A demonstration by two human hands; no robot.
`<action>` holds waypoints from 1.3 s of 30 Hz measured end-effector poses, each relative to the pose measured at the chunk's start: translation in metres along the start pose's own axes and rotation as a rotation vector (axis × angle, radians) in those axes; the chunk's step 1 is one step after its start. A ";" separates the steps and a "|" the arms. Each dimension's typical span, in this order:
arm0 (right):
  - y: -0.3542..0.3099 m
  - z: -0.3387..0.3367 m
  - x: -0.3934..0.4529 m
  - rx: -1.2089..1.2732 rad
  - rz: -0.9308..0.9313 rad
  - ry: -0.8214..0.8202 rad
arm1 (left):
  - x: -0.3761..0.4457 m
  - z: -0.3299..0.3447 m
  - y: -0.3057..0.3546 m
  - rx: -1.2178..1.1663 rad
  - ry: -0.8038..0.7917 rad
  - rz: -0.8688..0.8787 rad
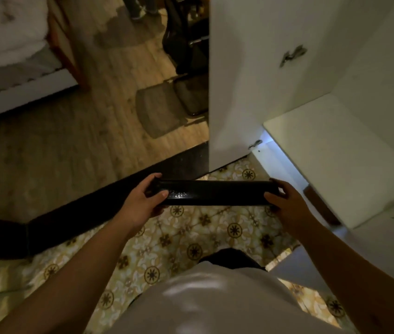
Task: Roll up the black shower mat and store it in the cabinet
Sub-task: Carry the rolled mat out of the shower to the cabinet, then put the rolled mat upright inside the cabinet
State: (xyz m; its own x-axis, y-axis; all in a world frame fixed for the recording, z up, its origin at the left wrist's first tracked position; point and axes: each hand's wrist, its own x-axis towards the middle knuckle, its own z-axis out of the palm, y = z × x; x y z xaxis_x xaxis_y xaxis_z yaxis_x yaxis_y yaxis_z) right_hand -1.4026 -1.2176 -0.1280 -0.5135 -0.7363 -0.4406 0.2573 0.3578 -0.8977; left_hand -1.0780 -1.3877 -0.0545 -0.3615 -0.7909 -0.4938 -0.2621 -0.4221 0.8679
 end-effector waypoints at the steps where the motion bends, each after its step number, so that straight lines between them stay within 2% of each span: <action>1: -0.006 -0.005 0.009 0.026 -0.002 0.024 | 0.016 0.007 0.009 -0.011 -0.021 -0.005; 6: -0.031 -0.033 0.036 0.098 0.009 0.105 | 0.079 0.044 0.046 -0.011 -0.117 -0.012; 12: -0.040 -0.060 0.047 0.202 0.024 0.286 | 0.150 0.098 0.086 0.143 -0.239 0.009; 15: -0.040 -0.069 0.049 0.275 0.029 0.394 | 0.187 0.128 0.104 0.208 -0.352 0.033; 19: -0.034 -0.070 0.052 0.338 0.038 0.562 | 0.238 0.165 0.132 0.310 -0.584 0.067; 26: -0.028 -0.049 0.054 0.482 0.060 0.807 | 0.319 0.224 0.163 0.472 -0.820 0.002; 33: -0.015 -0.040 0.069 0.561 0.102 0.934 | 0.356 0.266 0.160 0.567 -0.909 -0.039; 39: 0.009 -0.055 0.091 0.615 0.186 0.893 | 0.381 0.302 0.129 0.622 -0.915 -0.078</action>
State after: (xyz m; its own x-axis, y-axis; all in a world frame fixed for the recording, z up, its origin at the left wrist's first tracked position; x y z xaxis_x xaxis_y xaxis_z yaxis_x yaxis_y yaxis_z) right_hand -1.4920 -1.2495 -0.1764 -0.7679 0.0685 -0.6369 0.6287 -0.1097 -0.7699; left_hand -1.5197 -1.6094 -0.1468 -0.7816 -0.0383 -0.6226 -0.6238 0.0428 0.7804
